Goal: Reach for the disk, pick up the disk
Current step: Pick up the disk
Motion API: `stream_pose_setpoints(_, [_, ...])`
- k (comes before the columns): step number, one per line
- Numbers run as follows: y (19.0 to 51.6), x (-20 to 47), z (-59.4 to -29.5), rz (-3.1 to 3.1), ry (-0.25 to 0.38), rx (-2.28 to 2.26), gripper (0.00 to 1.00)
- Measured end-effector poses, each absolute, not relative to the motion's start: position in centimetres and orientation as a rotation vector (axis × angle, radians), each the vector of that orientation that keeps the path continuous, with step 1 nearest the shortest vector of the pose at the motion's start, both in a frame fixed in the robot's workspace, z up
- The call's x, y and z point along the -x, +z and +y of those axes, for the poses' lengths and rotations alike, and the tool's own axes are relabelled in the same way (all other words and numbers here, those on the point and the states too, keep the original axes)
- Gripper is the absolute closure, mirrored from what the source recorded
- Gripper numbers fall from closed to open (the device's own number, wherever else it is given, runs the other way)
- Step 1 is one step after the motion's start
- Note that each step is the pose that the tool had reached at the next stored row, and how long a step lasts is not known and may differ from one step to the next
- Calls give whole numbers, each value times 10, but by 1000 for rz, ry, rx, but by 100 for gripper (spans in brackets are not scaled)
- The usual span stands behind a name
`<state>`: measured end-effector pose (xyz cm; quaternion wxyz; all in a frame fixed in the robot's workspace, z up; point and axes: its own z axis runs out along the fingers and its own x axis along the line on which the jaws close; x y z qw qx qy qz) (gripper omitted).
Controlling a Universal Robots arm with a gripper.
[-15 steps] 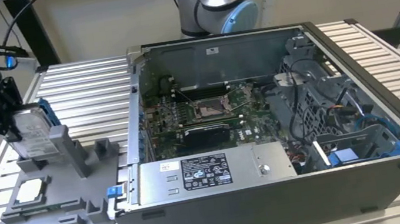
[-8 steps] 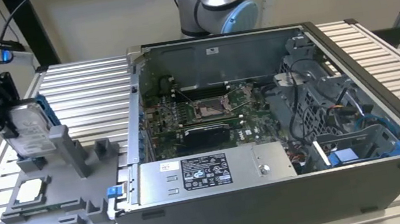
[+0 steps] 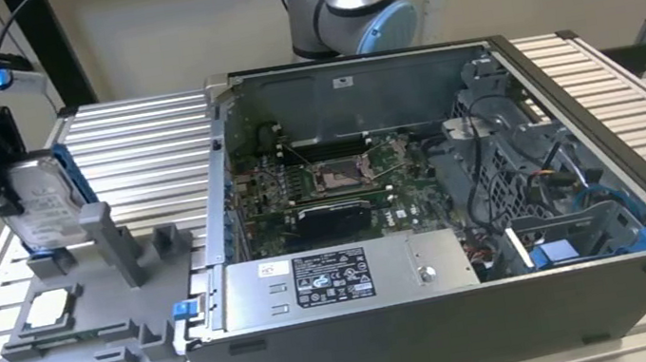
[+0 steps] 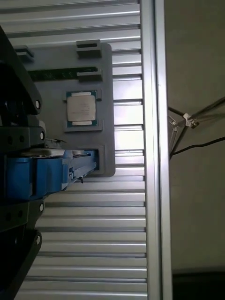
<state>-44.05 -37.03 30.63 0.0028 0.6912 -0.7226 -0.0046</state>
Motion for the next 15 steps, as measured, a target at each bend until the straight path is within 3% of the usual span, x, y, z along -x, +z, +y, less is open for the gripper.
stream_pose_setpoints(15, [324,440,-370,-2266,-15,-2168,100])
